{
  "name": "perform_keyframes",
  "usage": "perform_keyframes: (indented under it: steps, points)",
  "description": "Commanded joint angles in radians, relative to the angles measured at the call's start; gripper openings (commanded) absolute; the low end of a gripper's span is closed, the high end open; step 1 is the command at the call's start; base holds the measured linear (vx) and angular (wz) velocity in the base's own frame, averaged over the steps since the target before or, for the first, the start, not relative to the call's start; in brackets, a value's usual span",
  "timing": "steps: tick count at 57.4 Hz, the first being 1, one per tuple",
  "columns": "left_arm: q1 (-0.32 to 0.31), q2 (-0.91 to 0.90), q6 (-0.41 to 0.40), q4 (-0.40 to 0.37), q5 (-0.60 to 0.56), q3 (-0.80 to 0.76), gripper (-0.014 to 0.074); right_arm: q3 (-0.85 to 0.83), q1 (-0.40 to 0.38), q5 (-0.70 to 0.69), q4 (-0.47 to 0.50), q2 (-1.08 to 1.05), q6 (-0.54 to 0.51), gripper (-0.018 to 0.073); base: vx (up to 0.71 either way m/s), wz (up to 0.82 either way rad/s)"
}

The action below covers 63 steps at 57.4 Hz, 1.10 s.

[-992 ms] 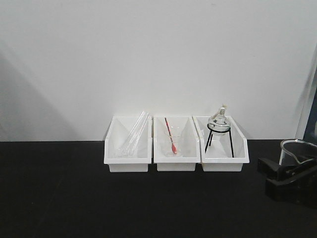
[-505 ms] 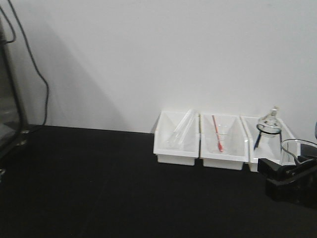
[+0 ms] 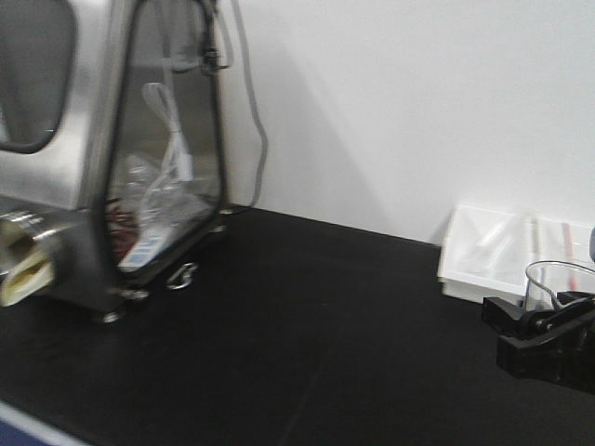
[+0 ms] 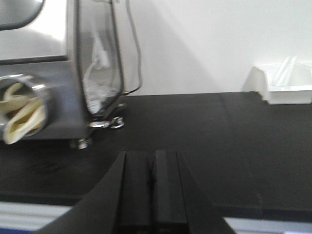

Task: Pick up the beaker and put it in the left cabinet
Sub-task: 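Drive away from the bench holding the beaker in the right gripper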

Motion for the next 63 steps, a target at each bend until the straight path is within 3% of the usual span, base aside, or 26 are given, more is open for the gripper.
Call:
perform_keyframes:
  steps: [1, 63]
  points:
    - [-0.004, -0.018, -0.003, -0.008, -0.083, 0.016, 0.0001, -0.029, -0.003, -0.073, -0.014, -0.015, -0.007, -0.0004, -0.14, 0.56]
    - [-0.004, -0.018, -0.003, -0.008, -0.083, 0.016, 0.0001, -0.029, -0.003, -0.073, -0.014, -0.015, -0.007, -0.0004, -0.09, 0.54]
